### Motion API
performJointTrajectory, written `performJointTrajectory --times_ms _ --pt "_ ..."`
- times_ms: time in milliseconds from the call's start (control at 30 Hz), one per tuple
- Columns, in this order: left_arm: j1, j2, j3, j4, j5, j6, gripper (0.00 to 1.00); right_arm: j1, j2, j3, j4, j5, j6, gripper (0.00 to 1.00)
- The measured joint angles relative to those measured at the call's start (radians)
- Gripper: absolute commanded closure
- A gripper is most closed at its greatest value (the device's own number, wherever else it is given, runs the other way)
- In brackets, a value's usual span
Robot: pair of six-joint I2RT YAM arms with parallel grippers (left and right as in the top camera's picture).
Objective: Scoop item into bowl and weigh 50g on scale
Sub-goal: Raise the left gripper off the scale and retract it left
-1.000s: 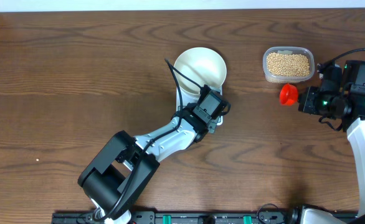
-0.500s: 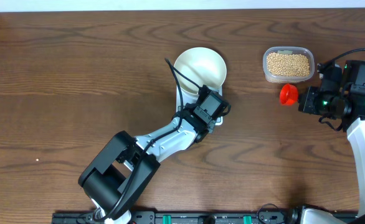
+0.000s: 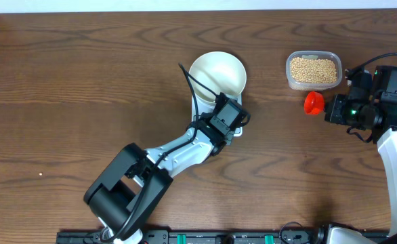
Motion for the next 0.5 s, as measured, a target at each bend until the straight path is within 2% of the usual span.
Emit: performJointTrajectory --times_ms 167,500 --pt "0.01 -0.079 -0.034 -0.052 0.042 0.0 0.93 0.0 0.0 0.0 0.0 0.0 0.0 0.99" --pt "0.012 -0.382 -0.038 -0.12 0.063 0.0 0.93 0.0 0.0 0.0 0.001 0.0 0.0 0.99"
